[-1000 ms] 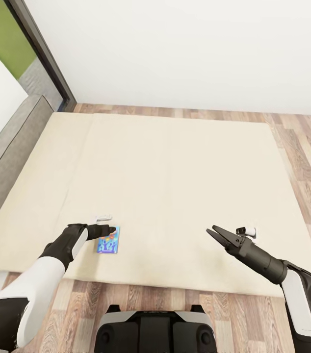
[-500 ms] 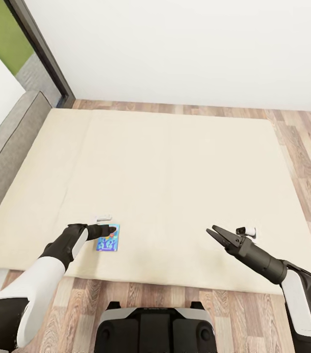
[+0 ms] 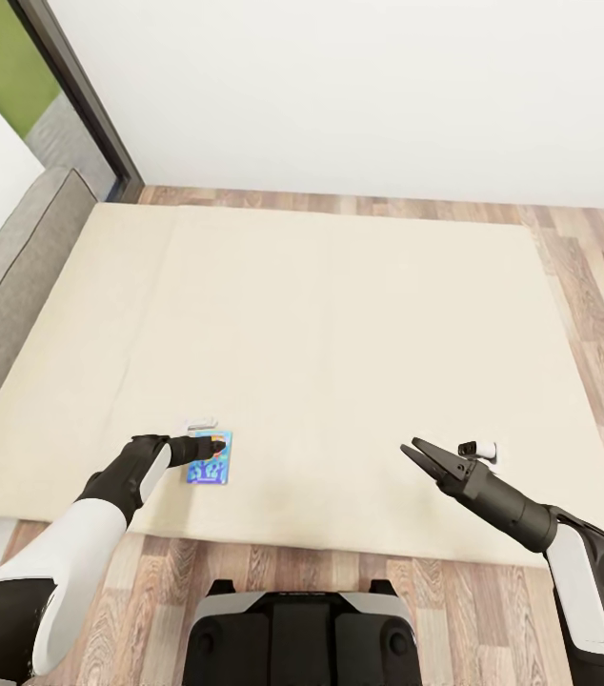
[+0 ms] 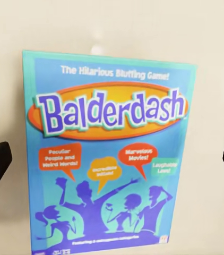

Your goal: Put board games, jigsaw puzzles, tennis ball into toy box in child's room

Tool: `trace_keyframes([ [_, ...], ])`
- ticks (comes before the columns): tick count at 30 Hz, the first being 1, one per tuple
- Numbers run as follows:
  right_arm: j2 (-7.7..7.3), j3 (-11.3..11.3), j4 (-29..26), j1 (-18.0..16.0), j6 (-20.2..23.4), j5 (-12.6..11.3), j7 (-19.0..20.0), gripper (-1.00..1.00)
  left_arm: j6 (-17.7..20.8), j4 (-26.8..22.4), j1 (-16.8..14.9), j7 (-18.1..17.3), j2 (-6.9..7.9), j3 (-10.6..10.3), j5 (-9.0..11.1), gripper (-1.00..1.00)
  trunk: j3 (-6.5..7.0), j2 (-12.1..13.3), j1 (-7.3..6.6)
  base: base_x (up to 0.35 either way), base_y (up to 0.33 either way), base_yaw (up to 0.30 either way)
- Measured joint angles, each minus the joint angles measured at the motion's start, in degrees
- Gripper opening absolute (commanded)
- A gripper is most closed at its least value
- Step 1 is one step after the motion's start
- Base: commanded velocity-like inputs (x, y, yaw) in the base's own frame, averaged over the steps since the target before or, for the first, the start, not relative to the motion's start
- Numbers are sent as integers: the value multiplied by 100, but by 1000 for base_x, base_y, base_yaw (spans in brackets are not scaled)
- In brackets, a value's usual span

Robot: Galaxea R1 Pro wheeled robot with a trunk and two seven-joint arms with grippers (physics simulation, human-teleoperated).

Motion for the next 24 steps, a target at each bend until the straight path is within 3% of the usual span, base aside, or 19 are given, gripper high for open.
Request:
trace_keyframes([
  [11,14,3,1,0,0,2,0,100,-323,0,0,4,15,-2,0,100,-82,0,0,0,0,0],
  [24,34,9,-1,0,0,5,-25,100,-416,0,0,3,13,-9,0,100,-179,0,0,0,0,0],
])
